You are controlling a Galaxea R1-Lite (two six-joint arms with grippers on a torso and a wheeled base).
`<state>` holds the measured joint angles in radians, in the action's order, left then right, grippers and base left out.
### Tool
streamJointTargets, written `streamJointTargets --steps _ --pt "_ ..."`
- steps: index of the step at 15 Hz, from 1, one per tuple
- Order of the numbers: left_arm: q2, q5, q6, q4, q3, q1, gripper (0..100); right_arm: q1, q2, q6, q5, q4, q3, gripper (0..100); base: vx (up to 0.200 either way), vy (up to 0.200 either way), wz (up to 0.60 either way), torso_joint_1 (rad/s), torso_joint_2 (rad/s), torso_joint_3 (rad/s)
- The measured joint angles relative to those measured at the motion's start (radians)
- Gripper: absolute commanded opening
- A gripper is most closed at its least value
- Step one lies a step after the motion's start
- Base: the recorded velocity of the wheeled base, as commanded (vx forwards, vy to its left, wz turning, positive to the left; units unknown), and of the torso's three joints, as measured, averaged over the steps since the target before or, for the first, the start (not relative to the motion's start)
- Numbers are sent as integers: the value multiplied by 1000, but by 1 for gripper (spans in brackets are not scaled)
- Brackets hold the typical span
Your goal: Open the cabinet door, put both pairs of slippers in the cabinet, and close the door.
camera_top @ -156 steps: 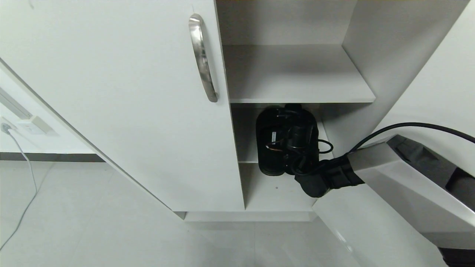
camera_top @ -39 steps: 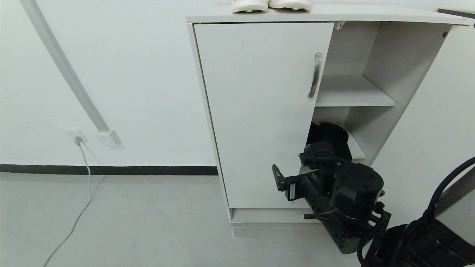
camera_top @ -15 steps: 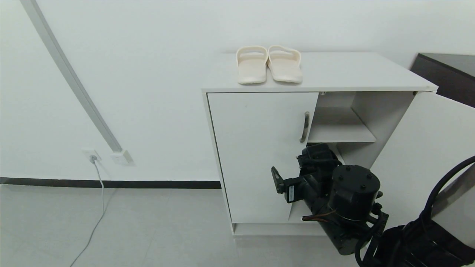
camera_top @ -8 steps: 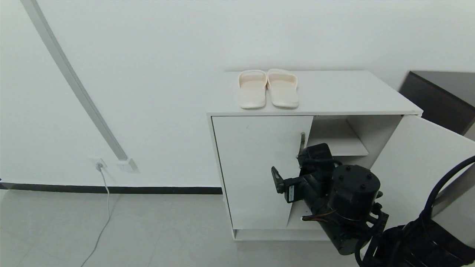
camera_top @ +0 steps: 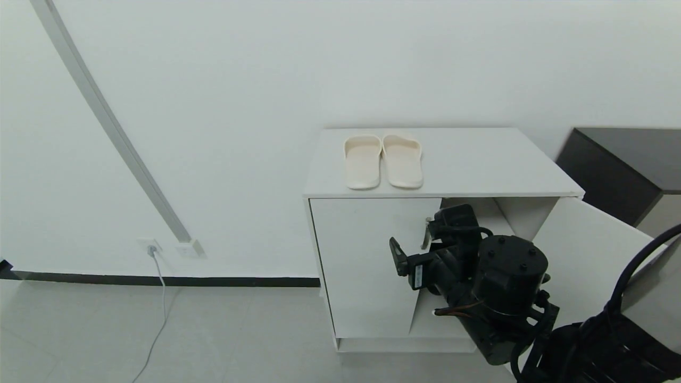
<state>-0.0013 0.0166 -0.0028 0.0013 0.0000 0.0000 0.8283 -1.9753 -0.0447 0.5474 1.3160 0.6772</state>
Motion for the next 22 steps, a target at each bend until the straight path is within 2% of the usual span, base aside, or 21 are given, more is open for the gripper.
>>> streamJointTargets --steps 3,7,10,12,17,22 --pt "0 0 0 -1 0 0 0 0 0 -28 1 14 -4 100 0 0 0 219 -497 -266" --pt "0 0 1 0 0 0 0 -6 0 -156 0 155 -43 100 0 0 0 10 -21 -13" --pt "0 1 4 0 0 0 0 -20 -1 -159 0 119 -20 100 0 0 0 0 0 0" --pt "0 1 4 0 0 0 0 -36 0 -73 0 -37 54 100 0 0 0 0 0 0" --pt "0 1 3 -1 0 0 0 -44 23 127 10 -557 321 100 0 0 0 0 0 0" --pt "0 1 3 -1 0 0 0 -45 34 235 15 -792 507 100 0 0 0 0 0 0"
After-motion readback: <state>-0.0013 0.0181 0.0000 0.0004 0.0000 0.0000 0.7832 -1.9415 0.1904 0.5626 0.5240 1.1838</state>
